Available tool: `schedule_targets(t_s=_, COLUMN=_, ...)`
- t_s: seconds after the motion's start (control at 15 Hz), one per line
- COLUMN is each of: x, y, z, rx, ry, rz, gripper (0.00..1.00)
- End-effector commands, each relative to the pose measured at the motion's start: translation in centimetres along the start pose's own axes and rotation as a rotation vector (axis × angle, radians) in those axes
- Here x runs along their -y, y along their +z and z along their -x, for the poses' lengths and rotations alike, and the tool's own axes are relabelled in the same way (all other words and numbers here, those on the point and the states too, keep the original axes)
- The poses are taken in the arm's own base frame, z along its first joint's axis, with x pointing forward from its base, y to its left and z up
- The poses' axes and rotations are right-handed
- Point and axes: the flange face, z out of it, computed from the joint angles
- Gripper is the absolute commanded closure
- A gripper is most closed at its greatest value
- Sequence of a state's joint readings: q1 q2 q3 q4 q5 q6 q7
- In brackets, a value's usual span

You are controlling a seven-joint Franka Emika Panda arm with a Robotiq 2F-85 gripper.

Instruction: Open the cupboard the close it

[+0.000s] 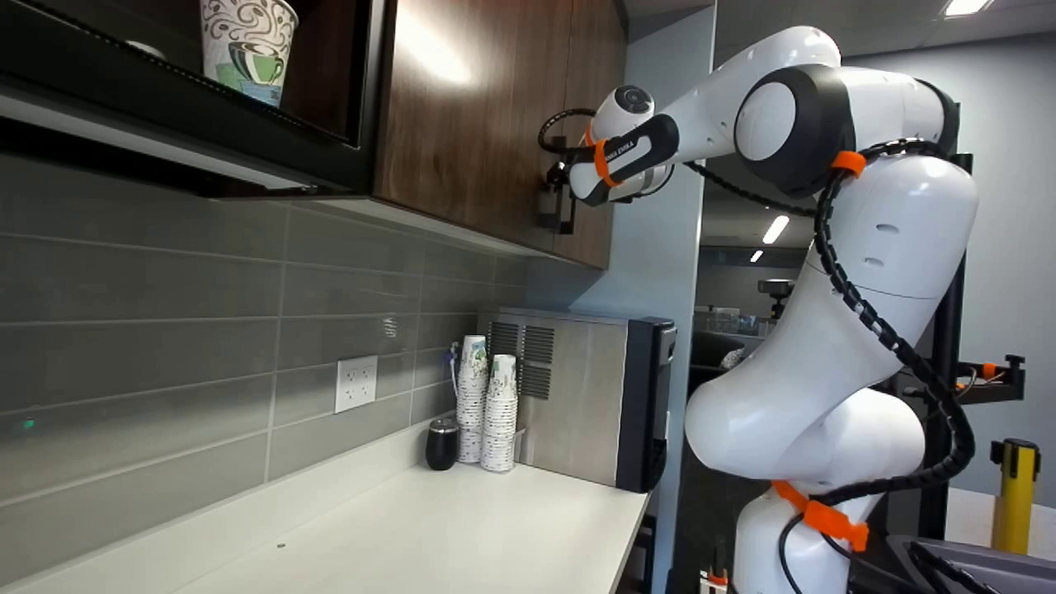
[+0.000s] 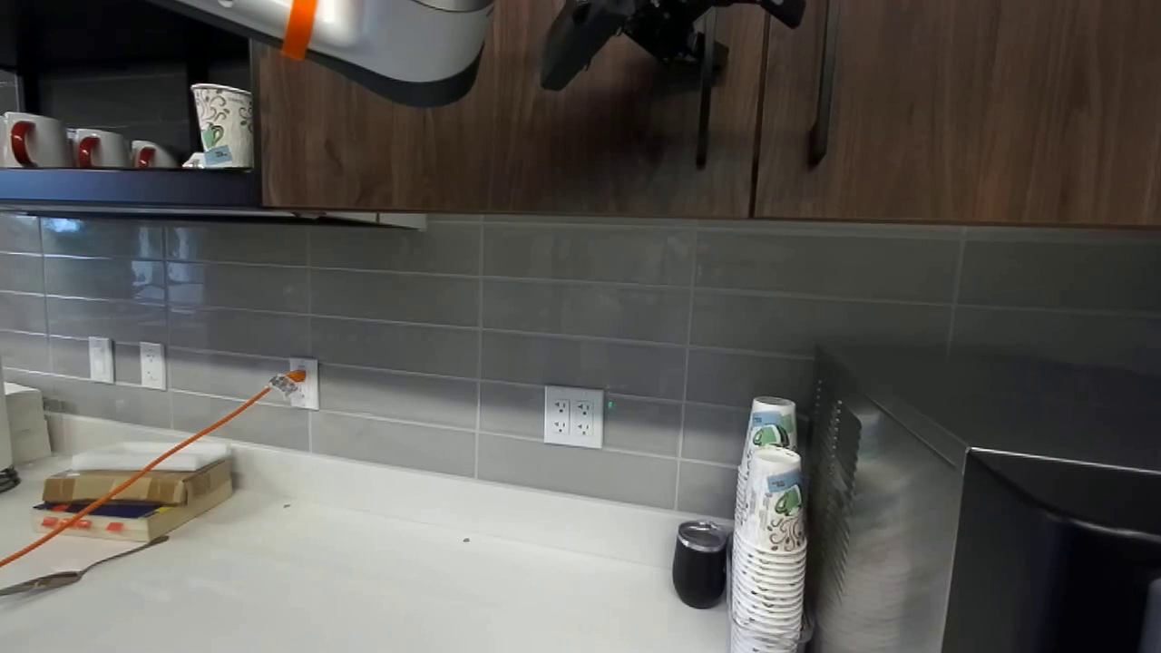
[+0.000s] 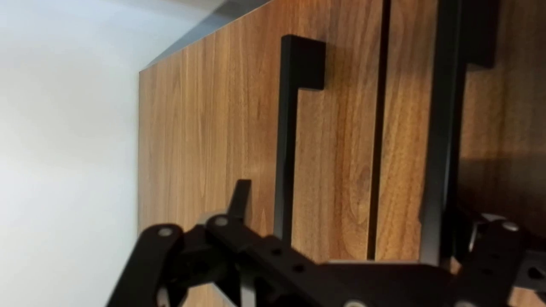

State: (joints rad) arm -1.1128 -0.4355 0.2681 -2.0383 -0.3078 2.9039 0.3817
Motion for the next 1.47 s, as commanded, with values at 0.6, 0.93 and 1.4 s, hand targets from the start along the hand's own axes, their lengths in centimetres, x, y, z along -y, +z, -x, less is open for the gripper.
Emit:
schedule_targets(t_s=0.6, x=-1.8, y=-2.9, z=3.0, rx=0.069, ry=-0.004, rz=0.101, gripper=0.00)
schedule_targets(t_s=0.93, x=-4.0, y=-3.9, z=4.5, rx=0.118, ry=0.013, rz=0.131, gripper=0.00)
schedule_targets(t_s=1.4, x=-7.1, y=-6.3, z=6.7, rx=0.151, ry=0.043, rz=0.151, gripper=0.00)
